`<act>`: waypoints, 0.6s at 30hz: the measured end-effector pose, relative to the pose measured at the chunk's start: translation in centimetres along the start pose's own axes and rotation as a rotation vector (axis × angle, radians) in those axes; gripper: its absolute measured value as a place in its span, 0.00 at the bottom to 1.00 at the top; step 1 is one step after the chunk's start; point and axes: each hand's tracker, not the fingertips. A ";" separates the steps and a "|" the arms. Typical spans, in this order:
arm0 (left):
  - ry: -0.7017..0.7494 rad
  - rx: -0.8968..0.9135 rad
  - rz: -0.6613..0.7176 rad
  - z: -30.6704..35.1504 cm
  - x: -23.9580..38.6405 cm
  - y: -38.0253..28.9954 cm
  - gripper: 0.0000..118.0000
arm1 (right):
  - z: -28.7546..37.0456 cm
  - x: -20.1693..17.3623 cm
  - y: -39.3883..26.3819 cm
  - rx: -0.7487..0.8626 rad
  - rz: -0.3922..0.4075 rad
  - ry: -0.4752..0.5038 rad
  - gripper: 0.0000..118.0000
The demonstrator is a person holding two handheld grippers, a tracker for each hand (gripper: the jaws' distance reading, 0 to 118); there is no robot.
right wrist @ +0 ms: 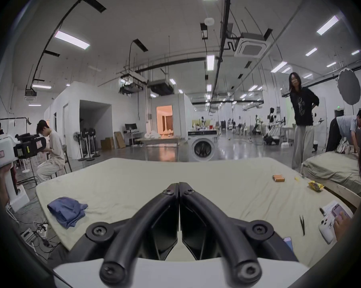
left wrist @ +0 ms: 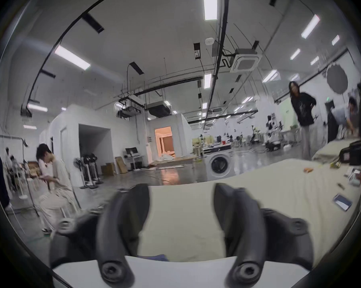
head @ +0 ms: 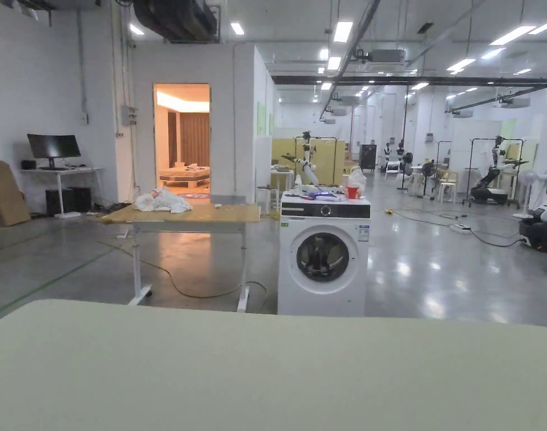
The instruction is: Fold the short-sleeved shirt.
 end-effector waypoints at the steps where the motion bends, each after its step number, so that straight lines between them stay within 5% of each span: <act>1: -0.003 0.008 -0.006 0.3 0.2 -0.1 0.27 | 0.2 -0.1 0.1 0.014 0.002 -0.005 0.00; 2: -0.001 0.003 -0.012 0.5 0.6 0.0 0.12 | 0.3 -0.1 0.1 0.024 0.009 -0.005 0.00; 5: -0.038 0.028 -0.069 2.2 0.7 -0.5 0.00 | 0.8 -0.7 0.5 0.024 0.023 -0.045 0.00; 18: -0.112 0.012 0.101 3.2 -1.6 0.7 0.00 | 1.3 -0.8 0.4 0.055 0.040 -0.034 0.00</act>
